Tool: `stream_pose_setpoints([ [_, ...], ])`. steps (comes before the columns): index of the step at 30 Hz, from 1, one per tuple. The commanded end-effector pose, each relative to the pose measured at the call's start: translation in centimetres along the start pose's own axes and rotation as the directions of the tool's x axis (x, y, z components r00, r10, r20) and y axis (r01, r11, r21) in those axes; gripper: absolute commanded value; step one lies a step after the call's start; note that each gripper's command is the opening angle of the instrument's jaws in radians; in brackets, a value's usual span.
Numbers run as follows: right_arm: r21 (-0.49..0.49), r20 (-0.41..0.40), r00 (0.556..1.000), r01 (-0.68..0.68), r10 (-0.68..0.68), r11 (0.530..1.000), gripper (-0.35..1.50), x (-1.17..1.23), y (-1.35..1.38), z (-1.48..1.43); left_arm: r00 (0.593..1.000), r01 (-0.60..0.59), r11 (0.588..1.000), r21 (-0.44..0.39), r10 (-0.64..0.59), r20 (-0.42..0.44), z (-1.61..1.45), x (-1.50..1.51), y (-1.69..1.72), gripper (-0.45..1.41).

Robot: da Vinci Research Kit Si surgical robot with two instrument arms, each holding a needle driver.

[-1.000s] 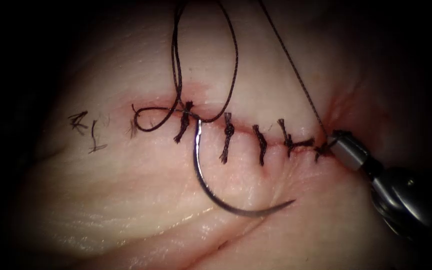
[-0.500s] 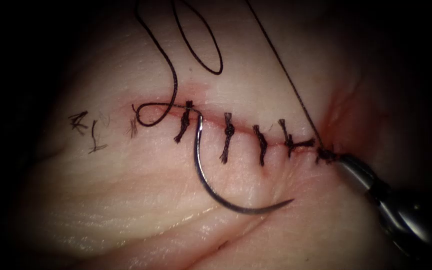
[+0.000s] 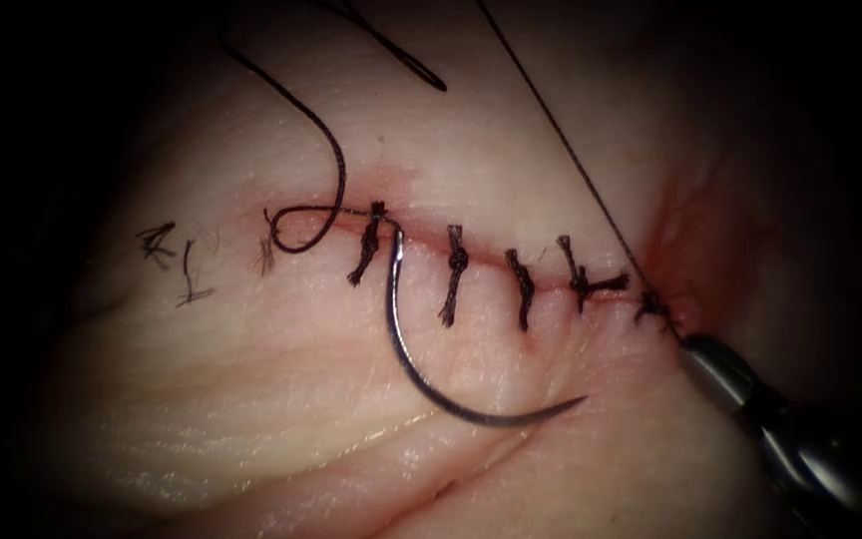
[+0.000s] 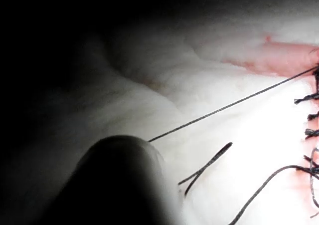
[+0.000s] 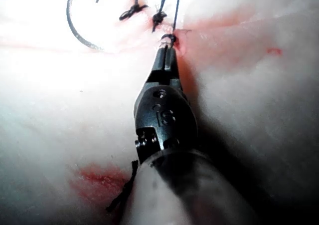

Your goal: Wound Closure

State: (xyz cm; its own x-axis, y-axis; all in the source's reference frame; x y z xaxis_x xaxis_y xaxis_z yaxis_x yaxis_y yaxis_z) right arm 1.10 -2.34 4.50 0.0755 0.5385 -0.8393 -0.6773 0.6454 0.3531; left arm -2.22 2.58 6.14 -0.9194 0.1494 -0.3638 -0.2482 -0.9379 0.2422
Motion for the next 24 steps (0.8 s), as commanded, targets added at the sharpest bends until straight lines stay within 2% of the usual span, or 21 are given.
stream_pose_setpoints([
  [1, 0.004, 0.003, 1.000, 0.002, -0.002, 1.000, -0.35, -0.04, -0.05, 0.04, 1.000, -0.001, 1.000, 0.011, 0.001, 0.004, 0.06, 0.04, -0.04, -0.45],
  [7, 0.023, 0.008, 1.000, 0.008, -0.008, 1.000, -0.35, -0.07, -0.09, 0.01, 1.000, 0.020, 0.999, 0.031, -0.020, 0.012, 0.04, -0.01, -0.06, -0.45],
  [10, 0.067, -0.009, 0.998, 0.058, -0.058, 0.996, -0.35, 0.03, -0.09, 0.03, 0.996, 0.062, 0.998, 0.007, -0.062, -0.058, -0.01, 0.06, -0.01, -0.45],
  [11, 0.070, -0.008, 0.998, 0.060, -0.059, 0.996, 0.07, 0.08, -0.09, 0.03, 0.993, 0.079, 0.997, -0.005, -0.080, -0.089, -0.03, 0.10, 0.01, -0.45],
  [12, 0.070, -0.004, 0.998, 0.058, -0.058, 0.996, 0.63, 0.16, -0.08, 0.03, 0.986, 0.107, 0.994, -0.023, -0.109, -0.130, -0.08, 0.17, 0.05, -0.45],
  [13, 0.070, 0.000, 0.999, 0.051, -0.051, 0.996, 0.84, 0.23, -0.08, 0.03, 0.978, 0.130, 0.991, -0.042, -0.135, -0.162, -0.12, 0.23, 0.07, -0.45],
  [14, 0.071, 0.003, 0.999, 0.045, -0.045, 0.996, 0.93, 0.29, -0.07, 0.03, 0.966, 0.157, 0.985, -0.065, -0.167, -0.195, -0.17, 0.29, 0.08, -0.45],
  [15, 0.080, 0.008, 0.999, 0.031, -0.032, 0.996, 1.13, 0.44, -0.06, 0.03, 0.933, 0.220, 0.969, -0.112, -0.243, -0.267, -0.31, 0.47, 0.11, -0.45],
  [16, 0.084, 0.013, 1.000, 0.026, -0.027, 0.996, 1.18, 0.50, -0.06, 0.04, 0.914, 0.254, 0.958, -0.132, -0.282, -0.291, -0.39, 0.55, 0.11, -0.45],
  [17, 0.085, 0.026, 1.000, 0.014, -0.016, 0.996, 1.25, 0.62, -0.05, 0.05, 0.875, 0.288, 0.941, -0.179, -0.335, -0.349, -0.58, 0.74, 0.10, -0.45],
  [19, 0.089, 0.039, 0.999, 0.006, -0.010, 0.996, 1.26, 0.71, -0.04, 0.06, 0.838, 0.313, 0.925, -0.214, -0.375, -0.396, -0.80, 0.92, 0.09, -0.45],
  [21, 0.088, 0.049, 0.999, -0.004, 0.000, 0.996, 1.23, 0.81, -0.01, 0.08, 0.807, 0.324, 0.914, -0.244, -0.402, -0.433, -1.08, 1.13, 0.10, -0.45],
  [22, 0.089, 0.060, 0.998, -0.008, 0.003, 0.996, 1.13, 0.85, 0.02, 0.11, 0.793, 0.325, 0.906, -0.270, -0.417, -0.445, -1.26, 1.29, 0.12, -0.45],
  [24, 0.093, 0.082, 0.997, -0.012, 0.005, 0.996, 1.06, 0.88, 0.05, 0.16, 0.779, 0.324, 0.901, -0.289, -0.428, -0.459, -1.41, 1.41, 0.15, -0.45],
])
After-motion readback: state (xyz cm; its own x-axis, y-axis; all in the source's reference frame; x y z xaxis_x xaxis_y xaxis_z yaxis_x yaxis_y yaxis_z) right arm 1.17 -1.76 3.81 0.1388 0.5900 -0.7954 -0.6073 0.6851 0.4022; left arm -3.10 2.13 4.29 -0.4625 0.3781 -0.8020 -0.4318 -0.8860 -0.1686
